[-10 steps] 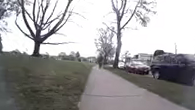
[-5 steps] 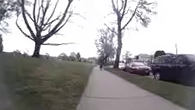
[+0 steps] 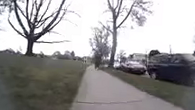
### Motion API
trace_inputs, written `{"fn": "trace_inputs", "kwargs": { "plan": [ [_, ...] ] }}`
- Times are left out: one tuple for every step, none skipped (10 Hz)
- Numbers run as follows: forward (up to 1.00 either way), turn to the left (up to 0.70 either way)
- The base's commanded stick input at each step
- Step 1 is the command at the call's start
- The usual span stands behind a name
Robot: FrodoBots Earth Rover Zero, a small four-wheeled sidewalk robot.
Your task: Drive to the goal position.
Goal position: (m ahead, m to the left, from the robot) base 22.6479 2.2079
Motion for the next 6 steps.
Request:
{"fn": "trace_inputs", "kwargs": {
  "plan": [
    [0.70,0.00],
    [0.70,0.00],
    [0.70,0.00],
    [0.70,0.00],
    [0.70,0.00],
    [0.70,0.11]
  ]
}}
